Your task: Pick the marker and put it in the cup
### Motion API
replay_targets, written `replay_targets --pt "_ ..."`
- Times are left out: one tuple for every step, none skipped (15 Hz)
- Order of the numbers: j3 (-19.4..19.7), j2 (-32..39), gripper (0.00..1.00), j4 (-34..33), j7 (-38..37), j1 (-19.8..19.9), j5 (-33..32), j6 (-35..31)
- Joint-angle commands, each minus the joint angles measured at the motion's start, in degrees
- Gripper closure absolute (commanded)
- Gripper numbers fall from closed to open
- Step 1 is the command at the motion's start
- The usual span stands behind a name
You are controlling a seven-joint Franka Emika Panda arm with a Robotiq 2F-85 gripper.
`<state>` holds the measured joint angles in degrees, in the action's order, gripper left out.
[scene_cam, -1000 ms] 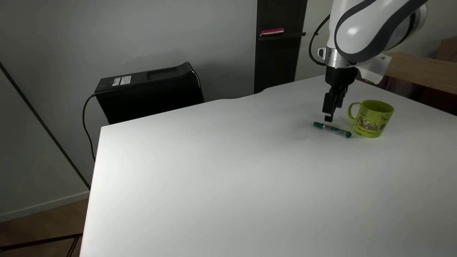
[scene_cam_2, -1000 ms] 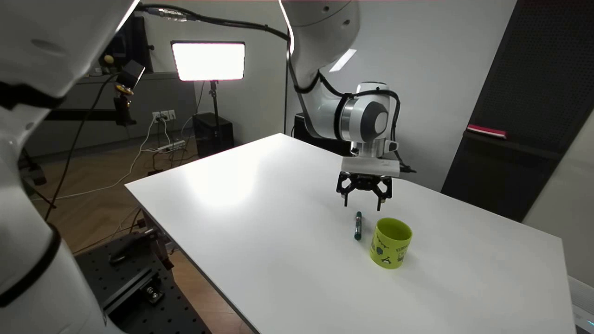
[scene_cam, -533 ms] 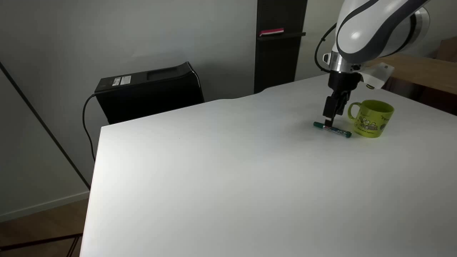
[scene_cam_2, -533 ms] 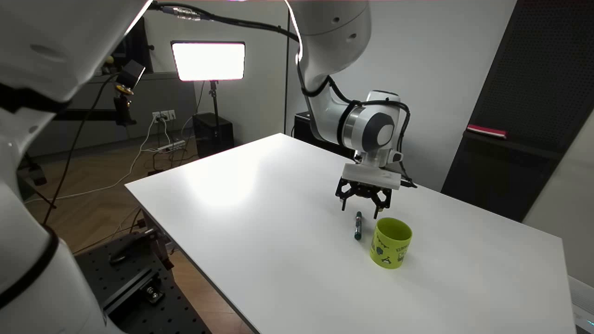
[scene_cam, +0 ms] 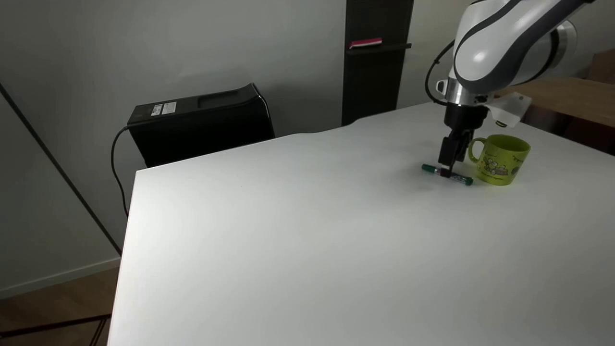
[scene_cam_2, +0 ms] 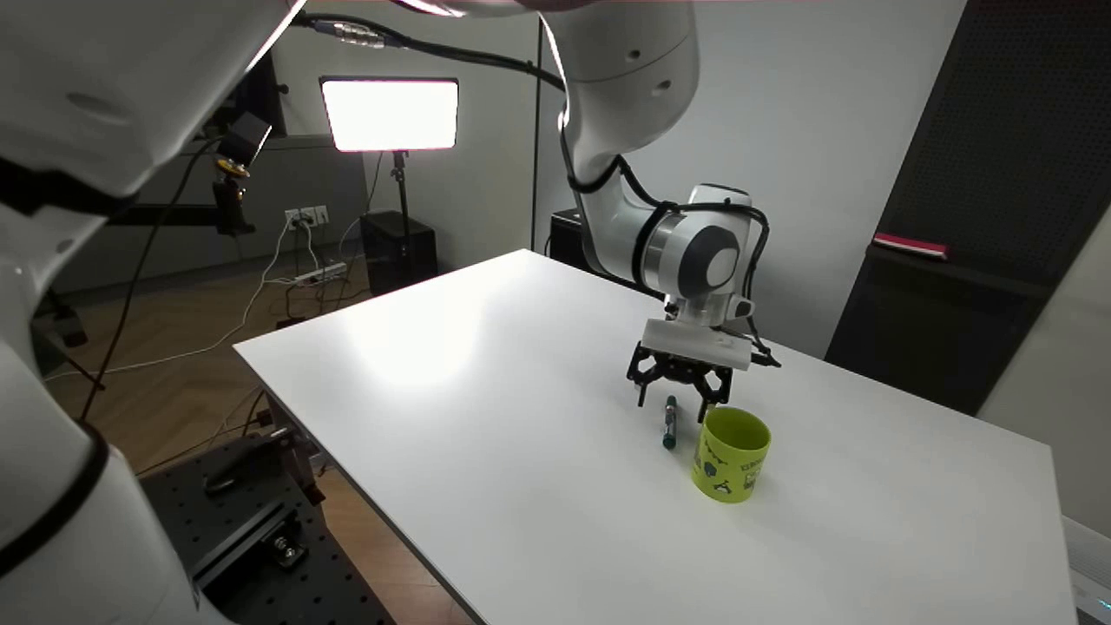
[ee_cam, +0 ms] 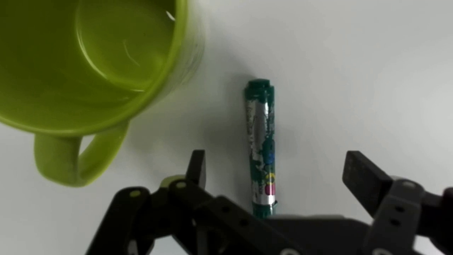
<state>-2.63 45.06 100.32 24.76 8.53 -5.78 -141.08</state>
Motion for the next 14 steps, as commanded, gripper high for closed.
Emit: replay_targets --pt "0.5 1.5 0.00 -1.8 -0.1 0.0 -0.7 1.1" --pt "0.7 1.7 0.00 -1.9 -0.4 -0.2 -1.0 1.2" --pt "0.9 1.9 0.25 -2.0 -0.5 -0.3 -1.1 1.3" --pt "1.2 2.1 0.26 -2.1 -0.8 -0.5 -1.3 1.5" --pt "1.4 2.2 0.32 -2.2 -1.0 -0.6 -1.6 1.6" --pt "1.9 2.4 0.40 -2.3 -1.4 -0.8 -2.0 1.9" --pt "2.2 2.5 0.47 -2.5 -1.6 -0.9 -2.3 2.3" --pt "2.8 2.6 0.53 -2.7 -2.1 -1.2 -2.7 2.8" --pt "3.5 2.7 0.61 -2.9 -2.7 -1.4 -3.0 3.6" --pt "4.2 2.8 0.67 -3.3 -3.4 -1.7 -3.4 4.5" --pt "4.8 3.0 0.75 -3.8 -4.2 -1.8 -3.8 5.7" --pt "5.5 3.2 0.81 -4.2 -5.0 -2.0 -3.9 6.9" --pt "5.9 3.2 0.88 -4.7 -5.5 -2.0 -4.0 8.0" --pt "6.3 3.2 0.95 -5.0 -6.0 -1.9 -4.2 8.7"
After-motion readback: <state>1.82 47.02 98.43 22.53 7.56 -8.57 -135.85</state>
